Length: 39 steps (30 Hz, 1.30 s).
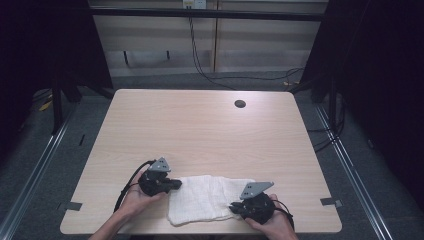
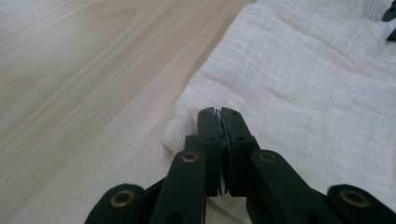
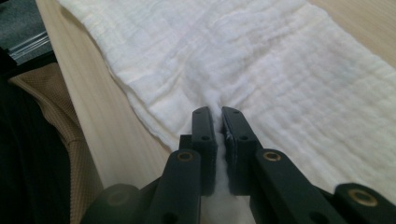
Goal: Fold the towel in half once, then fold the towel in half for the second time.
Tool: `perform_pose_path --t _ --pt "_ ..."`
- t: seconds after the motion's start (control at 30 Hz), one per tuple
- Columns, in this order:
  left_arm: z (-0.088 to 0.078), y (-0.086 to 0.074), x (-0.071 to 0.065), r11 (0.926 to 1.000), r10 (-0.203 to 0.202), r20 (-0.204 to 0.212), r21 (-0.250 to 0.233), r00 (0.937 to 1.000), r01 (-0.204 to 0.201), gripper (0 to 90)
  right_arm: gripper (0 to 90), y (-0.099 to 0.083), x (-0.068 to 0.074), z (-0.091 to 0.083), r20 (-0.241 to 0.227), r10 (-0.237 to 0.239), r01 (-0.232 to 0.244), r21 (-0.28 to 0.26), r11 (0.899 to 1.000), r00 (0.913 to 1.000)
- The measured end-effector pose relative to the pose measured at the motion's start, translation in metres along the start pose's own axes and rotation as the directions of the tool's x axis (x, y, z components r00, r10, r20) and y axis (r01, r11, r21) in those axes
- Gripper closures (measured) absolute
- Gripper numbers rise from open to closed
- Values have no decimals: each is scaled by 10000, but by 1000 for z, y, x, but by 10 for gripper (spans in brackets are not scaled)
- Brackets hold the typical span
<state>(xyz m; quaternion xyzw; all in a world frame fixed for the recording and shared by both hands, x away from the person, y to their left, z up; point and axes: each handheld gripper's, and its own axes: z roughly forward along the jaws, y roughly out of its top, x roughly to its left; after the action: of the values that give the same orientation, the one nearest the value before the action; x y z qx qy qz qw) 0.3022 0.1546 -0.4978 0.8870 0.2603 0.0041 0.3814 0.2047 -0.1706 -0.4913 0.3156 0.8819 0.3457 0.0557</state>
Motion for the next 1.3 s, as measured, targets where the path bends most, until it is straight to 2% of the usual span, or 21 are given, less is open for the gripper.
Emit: perform_pose_path --t 0.1,0.13,0.23,0.3,0.33,0.37,0.43,0.5,0.6,0.67,0.7,0.77,0.83,0.9,0.97,1.0,1.07,1.13,1.2,1.23,1.3 --pt "5 2 0 9998 -131 205 -135 9997 134 878 844 -3 -5 -5 62 61 -62 73 10000 10000" --pt "5 3 -1 9999 -63 133 -108 9999 64 878 843 -5 -7 -7 93 80 -81 120 9999 9999" --pt "7 5 -2 9997 -219 205 -112 9995 222 877 838 -11 -15 -13 48 323 -323 87 9994 9995" --pt "7 5 -2 9996 -231 314 -138 9992 235 864 767 -13 -16 -14 47 456 -456 -12 9990 9989" --pt "7 5 -1 9994 -330 481 -129 9983 336 830 697 -13 -16 -15 59 468 -467 -41 9989 9989" --pt "7 4 -1 9992 -331 416 -187 9986 339 796 654 -12 -15 -16 47 596 -596 -84 9982 9982" --pt "5 5 -2 9997 -92 272 -221 9996 98 757 626 -9 -13 -18 -53 464 -466 -442 9979 9989" --pt "1 5 0 9992 -172 355 -362 9992 185 702 601 -5 -10 -21 -240 521 -537 -726 9959 9984" --pt "-12 9 4 9957 -340 225 -854 9992 358 662 583 3 -2 -21 -324 479 -511 -1071 9929 9983" --pt "-21 11 6 9929 -411 -179 -1126 9990 388 643 561 9 5 -20 -263 415 -445 -1272 9909 9988" --pt "-24 12 7 9924 -434 -154 -1159 9989 413 622 558 12 10 -19 -272 198 -232 -1331 9908 9994" --pt "-28 12 9 9926 -511 -168 -1110 9986 489 567 542 17 17 -16 -236 26 -58 -1380 9904 9997" --pt "-28 11 11 9949 -515 -4 -874 9987 513 527 534 21 24 -13 -394 -77 21 -1422 9898 9992" --pt "-29 12 11 9967 -404 -133 -714 9991 394 500 521 26 31 -8 -488 -194 129 -1293 9915 9986" --pt "-29 15 14 9971 -410 -75 -643 9991 404 493 501 32 37 -2 -659 -222 144 -1170 9930 9976" --pt "-29 18 16 9977 -348 -27 -579 9994 346 485 484 36 40 2 -732 -381 309 -967 9948 9966" --pt "-27 25 20 9997 -228 -177 -68 9996 227 463 472 44 45 8 -808 -577 502 -915 9945 9951" --pt "-27 28 27 9967 -704 68 -392 9975 706 448 472 53 49 15 -1069 -722 617 -989 9932 9916" --pt "-25 25 31 9934 -1009 -93 -552 9949 1002 448 473 59 53 21 -1285 -730 587 -1118 9920 9890" --pt "-24 21 32 9910 -1167 -35 -657 9932 1162 449 473 62 56 27 -1435 -759 598 -1129 9918 9867" --pt "-21 16 32 9929 -1080 -262 -538 9938 1064 454 491 67 62 37 -1743 -823 660 -969 9931 9813"
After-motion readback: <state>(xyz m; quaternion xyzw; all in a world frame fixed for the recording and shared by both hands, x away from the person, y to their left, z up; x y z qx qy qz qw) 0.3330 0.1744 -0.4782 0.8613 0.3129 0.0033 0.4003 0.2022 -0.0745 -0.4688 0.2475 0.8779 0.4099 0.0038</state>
